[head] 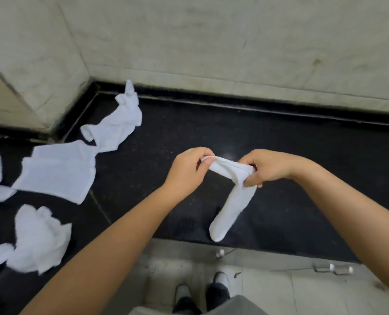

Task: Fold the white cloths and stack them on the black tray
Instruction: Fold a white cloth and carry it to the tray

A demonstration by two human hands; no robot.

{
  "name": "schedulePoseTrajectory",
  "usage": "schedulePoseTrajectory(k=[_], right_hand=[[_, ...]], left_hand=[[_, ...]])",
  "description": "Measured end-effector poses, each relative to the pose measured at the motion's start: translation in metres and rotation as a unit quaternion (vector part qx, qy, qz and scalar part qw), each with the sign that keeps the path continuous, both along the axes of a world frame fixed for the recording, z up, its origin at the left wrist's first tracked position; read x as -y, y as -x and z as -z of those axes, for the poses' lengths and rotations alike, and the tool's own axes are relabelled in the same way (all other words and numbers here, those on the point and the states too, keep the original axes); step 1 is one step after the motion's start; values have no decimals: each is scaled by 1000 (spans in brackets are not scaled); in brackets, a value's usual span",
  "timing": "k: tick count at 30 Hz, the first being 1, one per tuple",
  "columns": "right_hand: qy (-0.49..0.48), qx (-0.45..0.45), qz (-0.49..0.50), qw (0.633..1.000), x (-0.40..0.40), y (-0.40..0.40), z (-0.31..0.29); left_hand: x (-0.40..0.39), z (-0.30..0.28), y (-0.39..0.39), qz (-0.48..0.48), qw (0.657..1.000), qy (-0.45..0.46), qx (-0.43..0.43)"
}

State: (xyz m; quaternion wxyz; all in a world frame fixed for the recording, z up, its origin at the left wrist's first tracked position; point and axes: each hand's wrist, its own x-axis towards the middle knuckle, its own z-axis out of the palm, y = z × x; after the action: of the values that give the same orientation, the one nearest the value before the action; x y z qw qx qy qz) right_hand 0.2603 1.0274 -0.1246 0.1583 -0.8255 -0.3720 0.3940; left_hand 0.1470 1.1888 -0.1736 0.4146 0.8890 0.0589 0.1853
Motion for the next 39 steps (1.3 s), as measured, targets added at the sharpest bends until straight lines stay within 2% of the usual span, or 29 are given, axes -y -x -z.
schedulePoseTrajectory(k=[3, 9, 12, 15, 18, 20, 24, 28, 30, 32, 34, 37, 39], right_hand=[[-37, 125, 22, 991, 24, -14, -14], [-71, 125, 126, 981, 73, -50, -27], [-77, 202, 154, 964, 82, -64, -27], [-123, 274, 161, 940, 82, -68, -23], [-142, 333, 124, 924, 82, -56, 1], [-127, 325, 80, 934, 88, -40, 36], [11, 208, 20, 978, 101, -2, 108], [62, 100, -4, 993, 109, 23, 133], [54, 39, 20, 998, 112, 23, 131], [38, 25, 40, 998, 113, 14, 120], [12, 36, 73, 997, 111, -4, 104], [-49, 89, 153, 983, 107, -40, 76], [-109, 181, 211, 955, 106, -59, 54]], left_hand=[[7, -24, -21, 40, 996, -54, 49], [4, -53, -67, 9, 987, -127, 100], [2, -52, -82, -13, 981, -167, 93], [-2, -45, -82, -37, 974, -199, 107], [-5, -28, -69, 4, 966, -239, 100], [-7, -7, -53, 48, 963, -261, 50], [2, 44, -21, 156, 931, -292, -152], [12, 76, -3, 243, 873, -296, -301], [13, 80, -4, 248, 862, -281, -342], [14, 78, -13, 213, 875, -259, -349], [14, 71, -30, 148, 908, -223, -323], [14, 51, -62, 40, 960, -182, -209], [17, 32, -80, -22, 984, -144, -104]])
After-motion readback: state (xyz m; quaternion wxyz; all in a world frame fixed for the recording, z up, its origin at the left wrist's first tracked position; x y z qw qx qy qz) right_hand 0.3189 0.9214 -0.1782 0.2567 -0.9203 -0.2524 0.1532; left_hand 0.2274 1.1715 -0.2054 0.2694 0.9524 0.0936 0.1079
